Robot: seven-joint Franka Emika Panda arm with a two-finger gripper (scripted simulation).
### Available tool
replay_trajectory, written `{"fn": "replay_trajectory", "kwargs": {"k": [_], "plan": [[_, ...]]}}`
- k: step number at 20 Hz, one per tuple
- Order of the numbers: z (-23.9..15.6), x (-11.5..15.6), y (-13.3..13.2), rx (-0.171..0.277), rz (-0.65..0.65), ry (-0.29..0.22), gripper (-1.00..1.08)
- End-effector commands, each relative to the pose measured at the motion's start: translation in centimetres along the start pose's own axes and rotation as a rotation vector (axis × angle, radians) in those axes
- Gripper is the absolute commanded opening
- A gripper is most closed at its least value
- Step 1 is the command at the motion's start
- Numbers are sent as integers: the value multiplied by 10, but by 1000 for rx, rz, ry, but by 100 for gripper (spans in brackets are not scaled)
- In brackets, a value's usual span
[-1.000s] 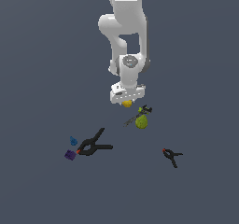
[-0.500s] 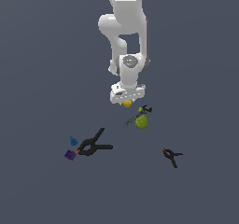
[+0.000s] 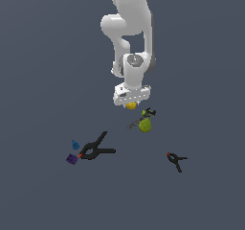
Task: Pick up a designated object from a clutter of objects.
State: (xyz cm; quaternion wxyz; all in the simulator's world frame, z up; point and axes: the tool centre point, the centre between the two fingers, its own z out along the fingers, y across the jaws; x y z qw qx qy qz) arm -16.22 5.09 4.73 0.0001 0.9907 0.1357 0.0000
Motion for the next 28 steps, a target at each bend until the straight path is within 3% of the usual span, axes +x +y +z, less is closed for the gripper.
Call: {"fn": "replay_trajectory", "kwargs": {"k": [1, 28], "plan": [[-10, 6, -1, 0, 0, 1, -100], [-205, 127, -19, 1, -1, 1, -100]]}}
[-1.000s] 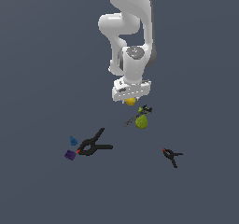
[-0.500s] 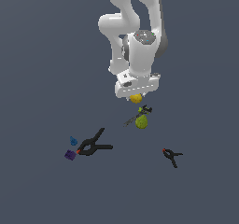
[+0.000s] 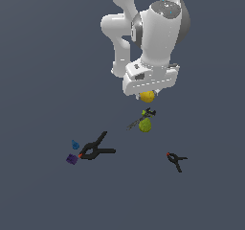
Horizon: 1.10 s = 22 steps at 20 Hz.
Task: Pick up a designated object from a clutter of objects.
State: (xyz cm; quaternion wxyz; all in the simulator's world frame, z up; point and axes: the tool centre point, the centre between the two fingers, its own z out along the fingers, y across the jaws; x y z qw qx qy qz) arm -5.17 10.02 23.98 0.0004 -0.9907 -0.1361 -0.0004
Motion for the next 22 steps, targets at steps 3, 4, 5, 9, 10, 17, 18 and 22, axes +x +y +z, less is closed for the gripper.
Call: {"fn": "replay_trajectory", "kwargs": {"k": [3, 4, 5, 9, 10, 17, 18, 22], "plan": [[-36, 23, -3, 0, 0, 0, -100], [-43, 28, -4, 0, 0, 0, -100], [-50, 32, -4, 0, 0, 0, -100], [-76, 51, -6, 0, 1, -1, -100], [-83, 55, -7, 0, 1, -1, -100], [-124, 84, -10, 0, 1, -1, -100], [-129, 88, -10, -1, 1, -1, -100], [-148, 102, -12, -1, 1, -1, -100]]}}
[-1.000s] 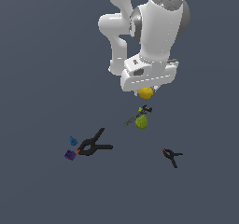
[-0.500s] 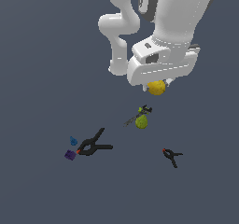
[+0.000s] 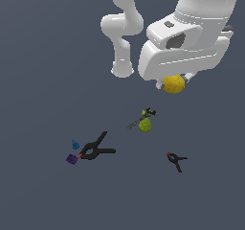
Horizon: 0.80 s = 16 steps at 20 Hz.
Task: Pick up a designated object from a clutter of objects.
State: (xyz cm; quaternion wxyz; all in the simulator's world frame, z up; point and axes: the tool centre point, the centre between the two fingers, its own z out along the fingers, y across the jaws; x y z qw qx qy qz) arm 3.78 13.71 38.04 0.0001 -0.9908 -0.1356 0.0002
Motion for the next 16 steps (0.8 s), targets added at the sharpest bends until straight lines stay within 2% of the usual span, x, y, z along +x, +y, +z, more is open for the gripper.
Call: {"fn": "replay_trajectory", "kwargs": {"k": [1, 16], "plan": [[-12, 8, -1, 0, 0, 0, -100], [-42, 31, -3, 0, 0, 0, -100]]}}
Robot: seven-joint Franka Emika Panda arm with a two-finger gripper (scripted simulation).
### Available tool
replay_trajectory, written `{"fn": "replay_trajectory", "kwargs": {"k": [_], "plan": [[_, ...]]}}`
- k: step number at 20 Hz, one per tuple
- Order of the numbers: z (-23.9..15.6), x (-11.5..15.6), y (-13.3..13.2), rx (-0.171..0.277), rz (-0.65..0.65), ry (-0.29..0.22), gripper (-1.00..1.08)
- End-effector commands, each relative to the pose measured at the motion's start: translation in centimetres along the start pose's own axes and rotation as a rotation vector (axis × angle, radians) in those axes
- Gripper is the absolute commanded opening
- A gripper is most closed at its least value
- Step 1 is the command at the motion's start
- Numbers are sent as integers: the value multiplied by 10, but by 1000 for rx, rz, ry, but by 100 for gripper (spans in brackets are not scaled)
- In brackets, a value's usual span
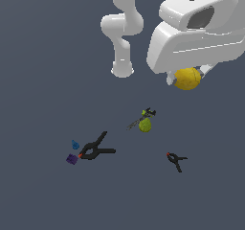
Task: Pick up a designated object from a clutter of objects.
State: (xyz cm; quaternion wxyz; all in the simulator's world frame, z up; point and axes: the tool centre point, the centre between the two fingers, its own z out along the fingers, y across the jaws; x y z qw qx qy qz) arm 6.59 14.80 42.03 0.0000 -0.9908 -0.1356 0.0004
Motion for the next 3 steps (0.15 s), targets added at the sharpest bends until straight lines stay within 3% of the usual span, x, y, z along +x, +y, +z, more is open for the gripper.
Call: {"fn": "replay_trajectory", "kwargs": {"k": [1, 3], "plan": [[-2, 1, 0, 0, 0, 1, -100], [-2, 1, 0, 0, 0, 1, -100]]}}
